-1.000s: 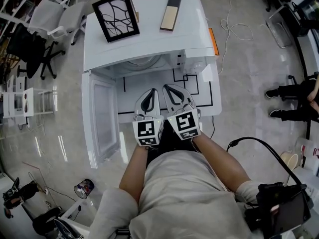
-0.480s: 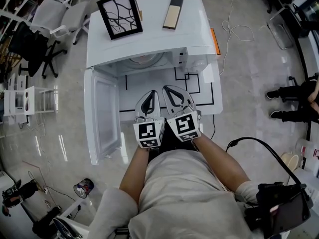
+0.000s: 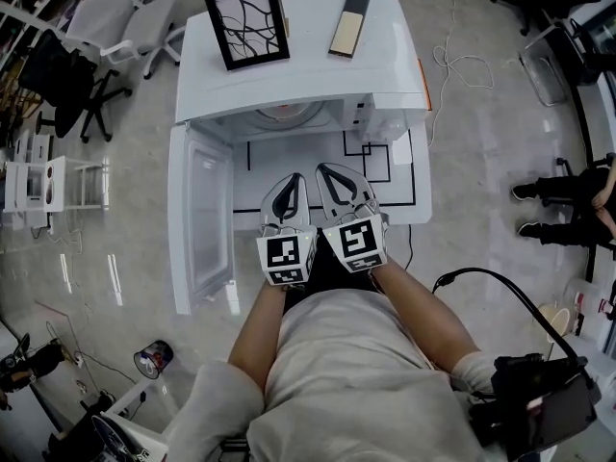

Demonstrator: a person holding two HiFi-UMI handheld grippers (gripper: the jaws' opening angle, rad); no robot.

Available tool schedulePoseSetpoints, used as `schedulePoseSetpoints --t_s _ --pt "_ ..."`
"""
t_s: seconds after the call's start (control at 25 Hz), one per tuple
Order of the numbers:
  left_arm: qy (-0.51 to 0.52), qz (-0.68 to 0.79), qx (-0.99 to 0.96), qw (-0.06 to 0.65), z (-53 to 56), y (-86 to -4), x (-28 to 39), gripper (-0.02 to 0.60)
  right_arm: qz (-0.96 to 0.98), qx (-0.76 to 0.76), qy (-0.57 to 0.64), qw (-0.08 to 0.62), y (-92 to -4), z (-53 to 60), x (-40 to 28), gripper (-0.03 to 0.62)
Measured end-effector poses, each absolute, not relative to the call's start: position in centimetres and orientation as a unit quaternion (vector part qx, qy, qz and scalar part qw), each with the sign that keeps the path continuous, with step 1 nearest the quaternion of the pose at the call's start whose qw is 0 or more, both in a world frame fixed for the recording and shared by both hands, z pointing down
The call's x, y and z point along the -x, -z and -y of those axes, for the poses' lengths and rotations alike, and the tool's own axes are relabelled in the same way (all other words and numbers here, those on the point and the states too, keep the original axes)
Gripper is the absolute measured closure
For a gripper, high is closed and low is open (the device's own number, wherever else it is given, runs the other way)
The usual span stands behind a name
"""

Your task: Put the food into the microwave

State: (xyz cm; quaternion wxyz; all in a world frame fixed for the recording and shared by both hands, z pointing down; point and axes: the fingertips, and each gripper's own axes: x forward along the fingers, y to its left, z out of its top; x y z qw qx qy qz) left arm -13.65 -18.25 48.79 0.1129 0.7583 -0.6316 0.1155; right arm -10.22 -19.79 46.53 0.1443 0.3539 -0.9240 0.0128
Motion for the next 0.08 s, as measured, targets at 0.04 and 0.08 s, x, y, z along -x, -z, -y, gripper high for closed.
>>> schedulePoseSetpoints --t_s 0.04,0.08 --pt "-0.116 0.631 -0.759 0.113 18.23 -48.74 13.82 0.575 0.924 -0.354 -0.013 0.145 -46.53 19.73 10.37 0.585" --pt "-0.117 0.630 -0.759 0.112 18.20 -48.70 13.98 0.575 0.924 -0.354 -0.014 0.145 -46.52 19.67 10.52 0.585"
